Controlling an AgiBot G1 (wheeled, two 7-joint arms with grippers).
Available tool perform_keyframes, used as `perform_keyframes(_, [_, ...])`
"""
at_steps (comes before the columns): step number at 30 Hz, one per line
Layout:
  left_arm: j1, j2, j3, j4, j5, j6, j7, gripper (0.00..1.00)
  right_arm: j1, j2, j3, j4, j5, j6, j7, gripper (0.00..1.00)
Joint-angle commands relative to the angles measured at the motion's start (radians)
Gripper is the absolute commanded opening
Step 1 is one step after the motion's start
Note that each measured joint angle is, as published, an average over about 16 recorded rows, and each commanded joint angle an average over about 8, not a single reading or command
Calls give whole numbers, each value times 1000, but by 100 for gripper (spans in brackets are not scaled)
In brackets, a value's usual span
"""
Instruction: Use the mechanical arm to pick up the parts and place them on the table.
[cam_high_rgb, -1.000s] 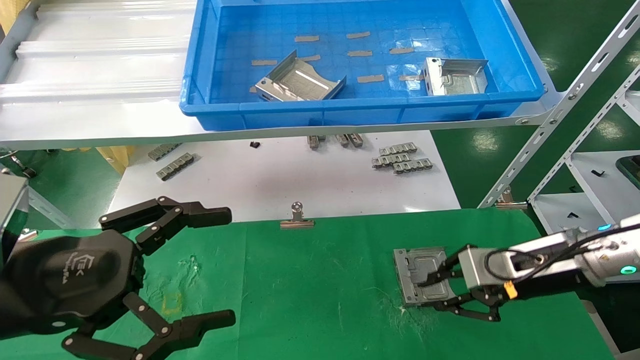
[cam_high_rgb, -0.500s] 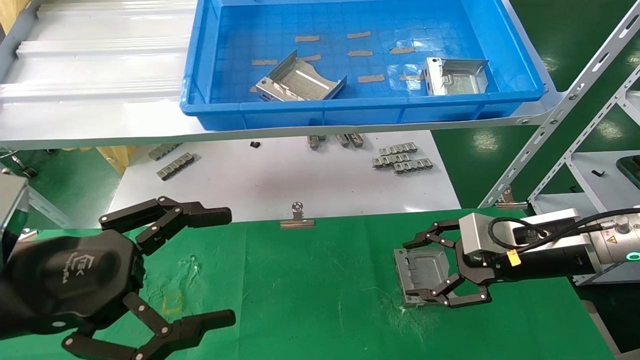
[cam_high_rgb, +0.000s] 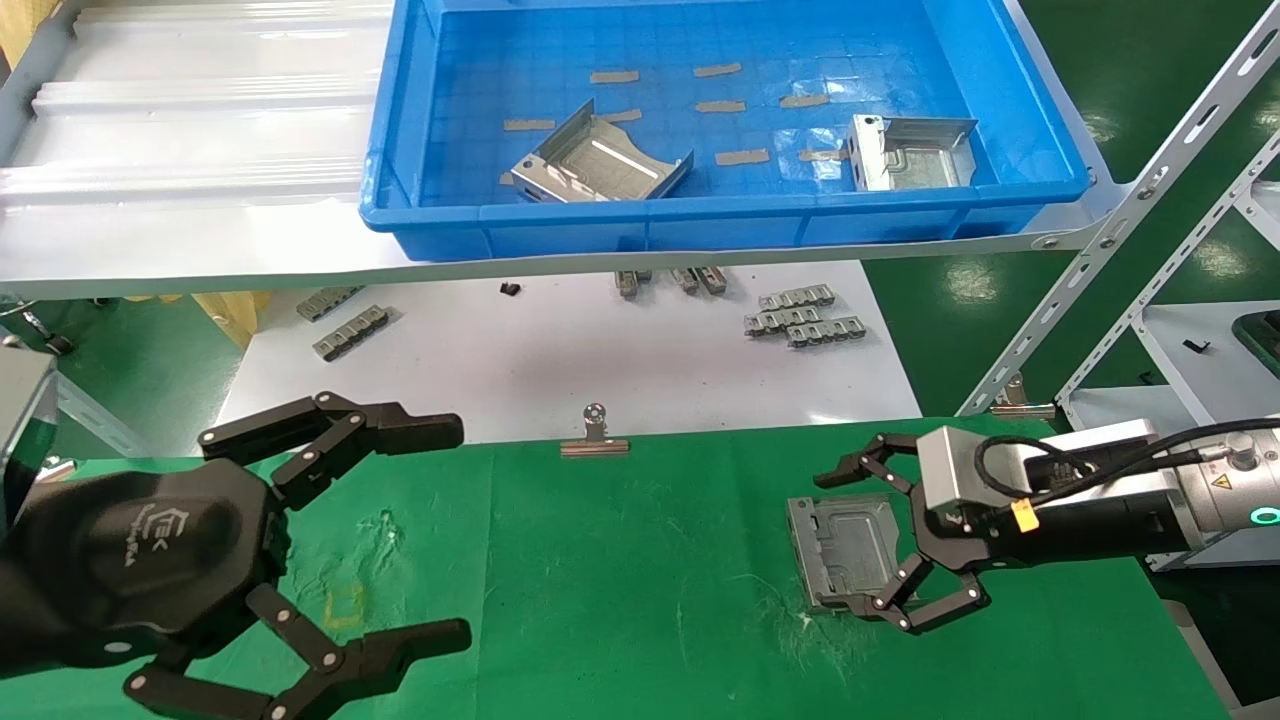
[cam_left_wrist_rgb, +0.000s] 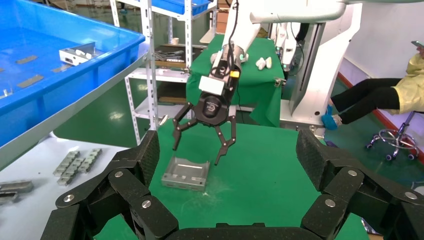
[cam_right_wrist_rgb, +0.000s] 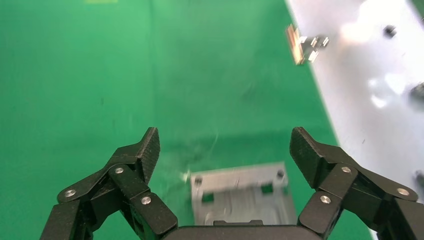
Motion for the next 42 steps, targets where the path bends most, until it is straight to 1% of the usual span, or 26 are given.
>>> perform_keyframes(1, [0, 0, 0, 0, 0, 0, 0, 100, -10, 4, 14, 16, 4, 1, 11, 100])
perform_keyframes(42, [0, 0, 0, 0, 0, 0, 0, 100, -473, 221, 638, 760, 176, 75, 547, 100])
